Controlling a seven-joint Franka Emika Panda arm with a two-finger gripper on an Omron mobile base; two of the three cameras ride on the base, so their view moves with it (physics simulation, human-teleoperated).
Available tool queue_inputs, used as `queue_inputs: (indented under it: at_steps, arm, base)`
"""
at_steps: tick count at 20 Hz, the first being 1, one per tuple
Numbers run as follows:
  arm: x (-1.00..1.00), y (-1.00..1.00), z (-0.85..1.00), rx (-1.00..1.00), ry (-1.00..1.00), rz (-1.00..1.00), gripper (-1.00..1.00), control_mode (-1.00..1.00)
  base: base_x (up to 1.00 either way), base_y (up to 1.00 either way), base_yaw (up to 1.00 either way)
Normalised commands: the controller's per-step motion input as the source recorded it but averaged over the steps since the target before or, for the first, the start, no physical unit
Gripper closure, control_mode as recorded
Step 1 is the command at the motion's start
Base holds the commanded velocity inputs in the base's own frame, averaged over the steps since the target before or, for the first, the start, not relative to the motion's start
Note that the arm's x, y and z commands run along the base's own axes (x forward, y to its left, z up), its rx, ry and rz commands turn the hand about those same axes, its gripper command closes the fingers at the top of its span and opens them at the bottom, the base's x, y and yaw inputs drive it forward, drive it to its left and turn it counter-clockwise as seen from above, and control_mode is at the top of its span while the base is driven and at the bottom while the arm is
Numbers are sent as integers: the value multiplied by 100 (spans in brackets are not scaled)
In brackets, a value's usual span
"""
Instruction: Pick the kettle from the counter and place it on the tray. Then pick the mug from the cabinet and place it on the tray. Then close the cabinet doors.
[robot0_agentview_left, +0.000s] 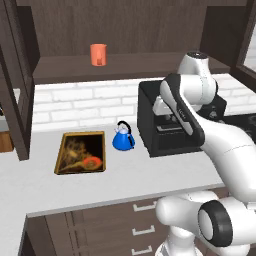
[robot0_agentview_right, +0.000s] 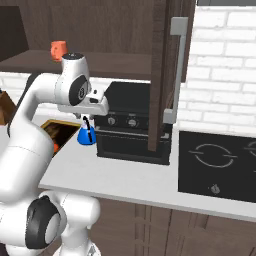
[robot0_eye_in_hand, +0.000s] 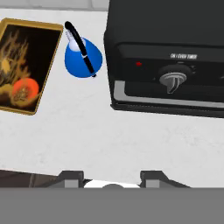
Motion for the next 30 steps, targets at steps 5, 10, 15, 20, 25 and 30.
queue_inputs:
  at_steps: [5,10,15,20,25,30]
  arm:
    - [-32,21,-7,-2,-2,6,-100,-100]
    - [-15,90,-40,-7,-9,8,-100,-100]
    - [3,22,-7,-2,3,0,-100,-100]
    - [16,3,0,-2,4,0,-100,-100]
    - [41,10,-5,-3,0,-1,-100,-100]
    - [56,32,-11,-2,0,-1,-100,-100]
  base:
    - [0,0,0]
    - [0,0,0]
    - [0,0,0]
    - [0,0,0]
    - [0,0,0]
    - [0,0,0]
